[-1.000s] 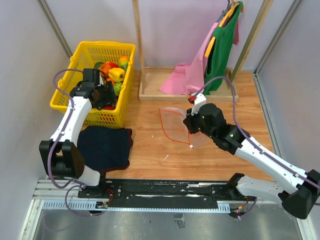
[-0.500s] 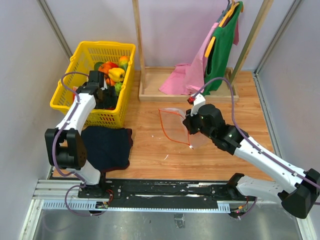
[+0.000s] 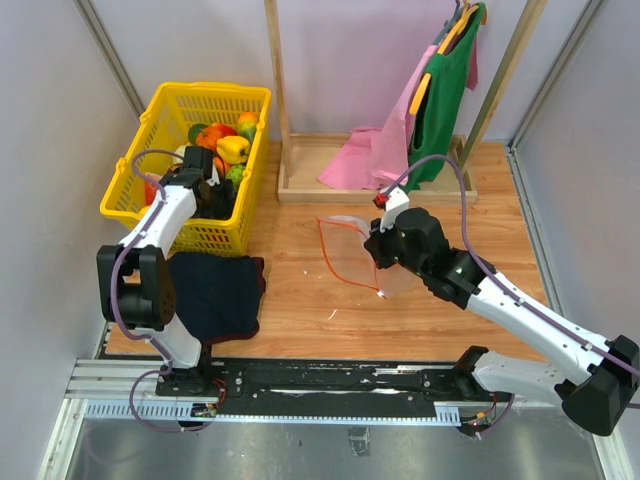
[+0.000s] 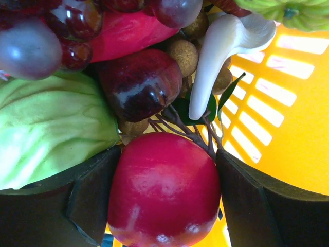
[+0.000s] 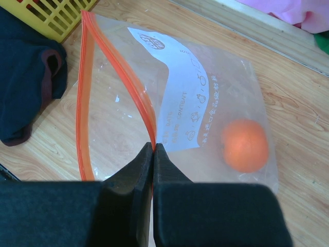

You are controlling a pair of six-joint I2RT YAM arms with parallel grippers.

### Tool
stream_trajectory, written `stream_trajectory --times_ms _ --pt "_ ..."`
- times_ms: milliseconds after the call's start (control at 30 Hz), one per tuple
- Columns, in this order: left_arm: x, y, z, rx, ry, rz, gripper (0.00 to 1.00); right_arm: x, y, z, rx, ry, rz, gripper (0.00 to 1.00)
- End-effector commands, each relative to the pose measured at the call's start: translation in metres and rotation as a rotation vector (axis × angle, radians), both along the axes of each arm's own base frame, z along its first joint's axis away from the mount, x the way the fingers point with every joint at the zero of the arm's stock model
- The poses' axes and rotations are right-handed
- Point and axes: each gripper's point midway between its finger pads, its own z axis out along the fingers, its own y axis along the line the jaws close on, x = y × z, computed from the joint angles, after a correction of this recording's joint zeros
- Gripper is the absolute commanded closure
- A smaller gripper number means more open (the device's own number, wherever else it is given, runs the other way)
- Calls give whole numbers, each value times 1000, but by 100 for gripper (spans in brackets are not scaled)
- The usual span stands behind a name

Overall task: Place the food in the zip-top bag and seal the zipper
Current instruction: Pick up the fake vegetable from the bin.

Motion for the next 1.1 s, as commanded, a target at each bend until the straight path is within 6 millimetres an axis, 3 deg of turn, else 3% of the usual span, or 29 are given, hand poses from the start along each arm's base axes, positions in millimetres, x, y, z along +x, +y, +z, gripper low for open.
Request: stream_trajectory --times_ms 0,333,600,733,1067 --pt "-23 2 -38 10 147 -25 28 4 -2 -1 15 0 -11 99" --pt "-13 2 12 0 3 1 51 4 0 1 26 -2 -8 99" --pt "-5 1 52 -8 -128 14 64 3 -1 2 30 -1 -9 99" --pt "-1 -5 81 -37 -234 -1 72 3 0 3 33 -3 -10 99" --pt "-5 -14 165 -32 -560 -25 78 3 0 5 40 -8 -7 99"
